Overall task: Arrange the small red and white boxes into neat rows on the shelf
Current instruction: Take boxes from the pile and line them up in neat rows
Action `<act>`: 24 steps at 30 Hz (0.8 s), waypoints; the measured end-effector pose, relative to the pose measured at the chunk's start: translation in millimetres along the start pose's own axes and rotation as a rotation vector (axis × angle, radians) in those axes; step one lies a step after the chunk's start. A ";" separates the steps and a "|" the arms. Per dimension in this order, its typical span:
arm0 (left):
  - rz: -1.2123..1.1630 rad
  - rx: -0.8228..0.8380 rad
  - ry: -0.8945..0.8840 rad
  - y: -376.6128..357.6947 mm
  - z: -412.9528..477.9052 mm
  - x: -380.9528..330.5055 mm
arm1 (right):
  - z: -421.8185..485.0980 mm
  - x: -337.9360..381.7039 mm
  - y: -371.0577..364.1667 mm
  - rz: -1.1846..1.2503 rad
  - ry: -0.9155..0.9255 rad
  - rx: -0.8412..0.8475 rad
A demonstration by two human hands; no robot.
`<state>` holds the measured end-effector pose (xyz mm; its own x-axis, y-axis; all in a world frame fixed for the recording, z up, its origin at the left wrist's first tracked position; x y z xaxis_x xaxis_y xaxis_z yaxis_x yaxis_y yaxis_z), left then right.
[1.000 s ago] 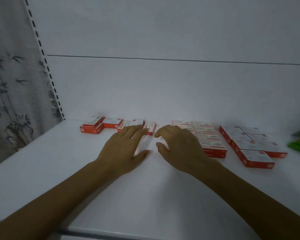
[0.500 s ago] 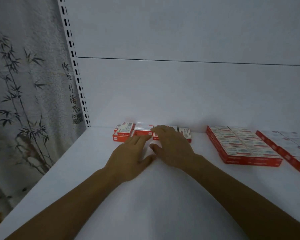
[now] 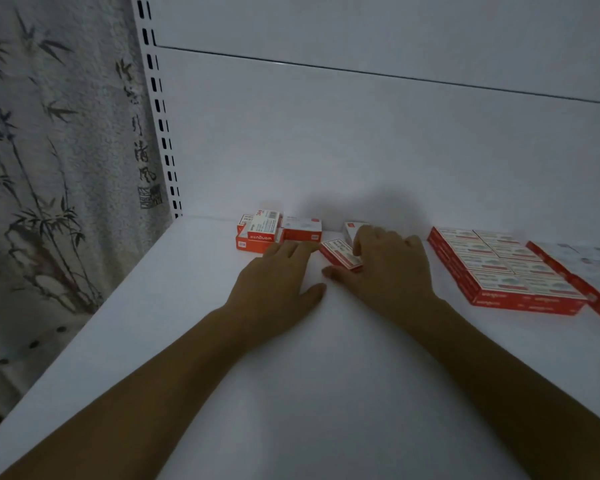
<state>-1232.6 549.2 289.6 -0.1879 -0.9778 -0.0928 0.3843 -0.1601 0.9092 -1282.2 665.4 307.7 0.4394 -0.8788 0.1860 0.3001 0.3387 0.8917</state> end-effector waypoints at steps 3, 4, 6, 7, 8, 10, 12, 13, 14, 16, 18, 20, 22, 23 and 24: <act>-0.002 0.002 0.004 -1.6 0.7 -0.7 | -0.3 -4.8 -1.9 0.080 -0.006 0.011; -0.007 -0.001 0.011 -1.4 1.3 -0.1 | 0.1 -5.5 -2.3 0.152 0.003 0.021; -0.022 -0.023 0.027 1.1 2.0 1.2 | 1.6 -5.3 -1.0 0.325 0.025 0.054; -0.038 -0.038 0.039 3.5 1.4 1.8 | 2.5 -3.3 3.1 0.412 0.047 0.063; -0.061 -0.054 0.053 5.8 0.7 2.8 | 2.9 0.0 9.6 0.479 0.078 0.064; -0.120 -0.069 0.084 9.6 -0.5 4.5 | 1.1 8.8 27.4 0.522 0.153 0.053; -0.163 -0.075 0.102 11.6 -0.4 5.6 | -6.7 16.1 42.6 0.504 0.235 0.031; -0.162 -0.085 0.097 13.4 0.2 4.8 | -12.9 18.0 47.4 0.499 0.267 0.011; -0.151 -0.098 0.083 15.5 0.9 3.2 | -19.9 17.8 50.4 0.502 0.292 -0.022; -0.134 -0.115 0.053 19.4 1.6 -2.8 | -31.9 10.9 51.3 0.530 0.308 -0.098; -0.136 -0.116 0.039 21.0 1.4 -8.3 | -35.8 -0.1 46.0 0.599 0.267 -0.114; -0.156 -0.112 0.043 20.4 0.3 -9.2 | -35.4 -2.4 43.3 0.607 0.285 -0.109; -0.177 -0.087 0.062 18.0 0.0 -8.1 | -35.4 -1.3 44.2 0.572 0.330 -0.121; -0.182 -0.074 0.069 17.2 -0.1 -8.1 | -35.0 -0.9 44.4 0.556 0.344 -0.125; -0.187 -0.069 0.071 17.3 0.1 -8.6 | -34.5 -0.5 44.4 0.549 0.356 -0.127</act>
<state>-1224.5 554.9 306.2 -0.1984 -0.9368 -0.2881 0.4105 -0.3464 0.8435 -1239.8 692.6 332.9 0.8033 -0.4101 0.4319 0.0410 0.7615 0.6468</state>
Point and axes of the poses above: each hand's wrist, its own z-axis towards the middle knuckle, its own y-axis out of the back of the hand, x = y × z, the point moved 10 cm from there along z, towards the middle knuckle, and after that the axes turned 14 degrees about z, right-handed, at the moved point
